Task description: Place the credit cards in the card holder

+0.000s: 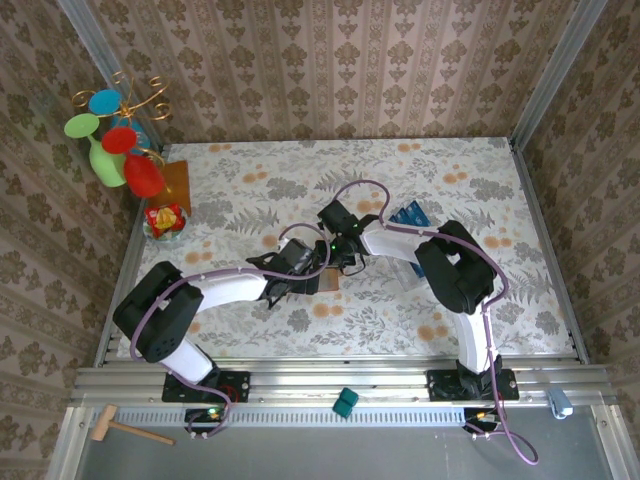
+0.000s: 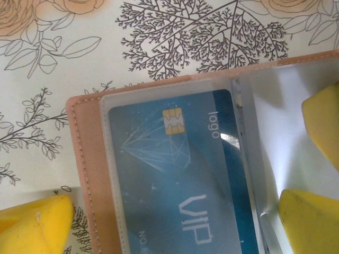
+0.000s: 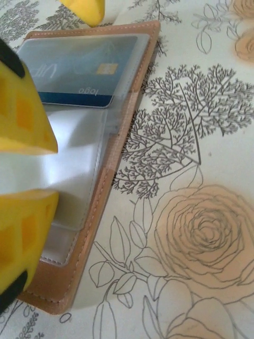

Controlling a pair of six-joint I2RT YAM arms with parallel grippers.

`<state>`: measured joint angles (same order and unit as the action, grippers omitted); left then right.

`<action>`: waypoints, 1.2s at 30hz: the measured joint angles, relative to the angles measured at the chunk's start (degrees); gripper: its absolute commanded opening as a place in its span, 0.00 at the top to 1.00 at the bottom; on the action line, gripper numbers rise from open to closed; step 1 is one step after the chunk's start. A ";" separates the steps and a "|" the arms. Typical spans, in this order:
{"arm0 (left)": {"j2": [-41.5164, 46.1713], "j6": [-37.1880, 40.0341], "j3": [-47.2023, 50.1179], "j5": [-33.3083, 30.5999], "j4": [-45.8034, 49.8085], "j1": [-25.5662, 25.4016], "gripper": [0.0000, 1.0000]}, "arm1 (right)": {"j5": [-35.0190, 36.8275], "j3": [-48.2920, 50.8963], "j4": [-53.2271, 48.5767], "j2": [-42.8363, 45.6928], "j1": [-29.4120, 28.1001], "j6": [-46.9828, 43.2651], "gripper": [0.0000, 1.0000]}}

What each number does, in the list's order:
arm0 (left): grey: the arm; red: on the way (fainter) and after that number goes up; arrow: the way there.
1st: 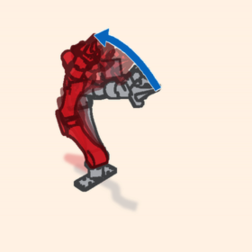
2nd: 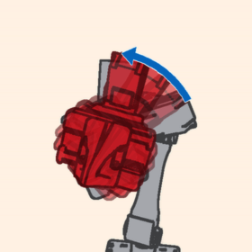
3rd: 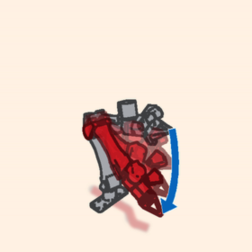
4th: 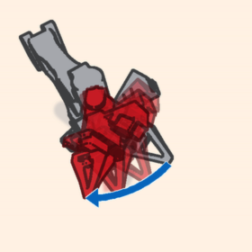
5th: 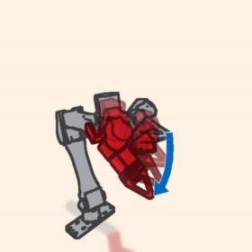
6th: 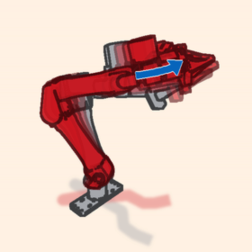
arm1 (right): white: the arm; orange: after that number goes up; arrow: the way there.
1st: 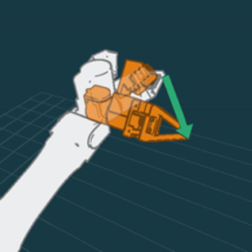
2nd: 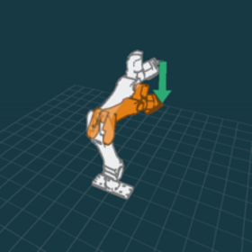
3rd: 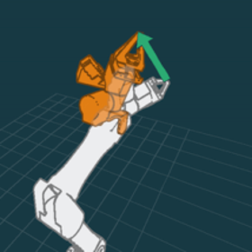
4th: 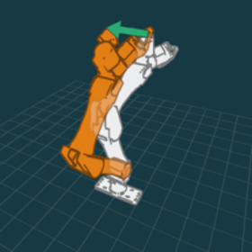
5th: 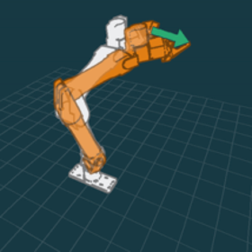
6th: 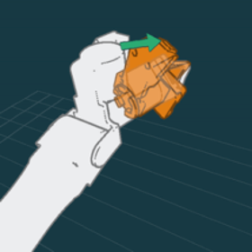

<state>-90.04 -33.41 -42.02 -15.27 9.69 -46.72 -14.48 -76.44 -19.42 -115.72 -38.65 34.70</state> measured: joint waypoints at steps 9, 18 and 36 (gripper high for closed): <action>0.00 -0.07 0.44 -0.02 -0.81 -0.13 0.00 | -0.11 3.54 0.44 5.40 0.81 0.70 0.62; 0.04 -0.11 0.81 -0.07 -1.40 -0.13 0.00 | -0.24 6.82 3.02 5.62 0.79 2.69 0.63; 0.11 -0.24 1.14 -0.24 -1.62 -0.15 0.00 | -0.81 9.38 8.55 5.38 0.26 5.22 0.63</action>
<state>-89.93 -33.65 -40.88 -15.51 8.08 -46.87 -15.29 -67.07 -10.87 -110.34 -38.39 39.92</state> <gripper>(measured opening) 0.999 0.369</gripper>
